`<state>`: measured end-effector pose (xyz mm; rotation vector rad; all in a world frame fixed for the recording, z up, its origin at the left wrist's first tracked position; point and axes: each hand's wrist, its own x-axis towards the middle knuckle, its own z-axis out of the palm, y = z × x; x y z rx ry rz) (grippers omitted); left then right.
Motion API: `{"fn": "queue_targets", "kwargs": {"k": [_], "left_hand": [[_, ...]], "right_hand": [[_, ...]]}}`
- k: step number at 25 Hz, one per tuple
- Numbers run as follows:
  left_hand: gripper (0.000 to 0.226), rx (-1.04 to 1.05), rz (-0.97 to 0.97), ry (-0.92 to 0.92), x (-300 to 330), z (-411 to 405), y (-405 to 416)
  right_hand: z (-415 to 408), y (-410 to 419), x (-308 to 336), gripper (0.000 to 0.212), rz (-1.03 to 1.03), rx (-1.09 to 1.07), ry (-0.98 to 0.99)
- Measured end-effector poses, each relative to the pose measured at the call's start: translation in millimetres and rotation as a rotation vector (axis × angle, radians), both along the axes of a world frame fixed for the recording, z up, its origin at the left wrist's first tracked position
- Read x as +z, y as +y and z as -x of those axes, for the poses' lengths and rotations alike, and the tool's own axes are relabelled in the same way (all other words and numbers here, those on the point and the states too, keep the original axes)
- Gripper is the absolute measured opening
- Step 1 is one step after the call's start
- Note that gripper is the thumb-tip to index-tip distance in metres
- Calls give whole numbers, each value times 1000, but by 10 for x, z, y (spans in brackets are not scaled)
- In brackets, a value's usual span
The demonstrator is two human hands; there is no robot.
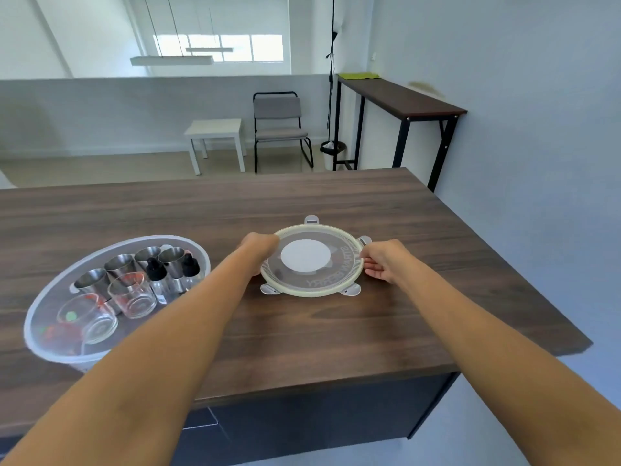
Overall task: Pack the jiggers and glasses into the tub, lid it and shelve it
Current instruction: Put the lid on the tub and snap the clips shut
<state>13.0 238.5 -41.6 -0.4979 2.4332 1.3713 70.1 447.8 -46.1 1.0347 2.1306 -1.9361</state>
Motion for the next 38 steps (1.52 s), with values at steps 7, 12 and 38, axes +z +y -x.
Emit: {"fn": "queue_targets", "kwargs": {"k": [7,12,38], "left_hand": [[15,6,-212,144,284,-108,2],[72,-13,-427,189,766,-406,-240],[7,421,-934,431,1048,-1173,-2867]], "right_hand": [[-178,73,228,17,30,-141,211],[-353,-93,767,24,16,-135,387],[-300,-2066,1091,22,498,261,416]]}}
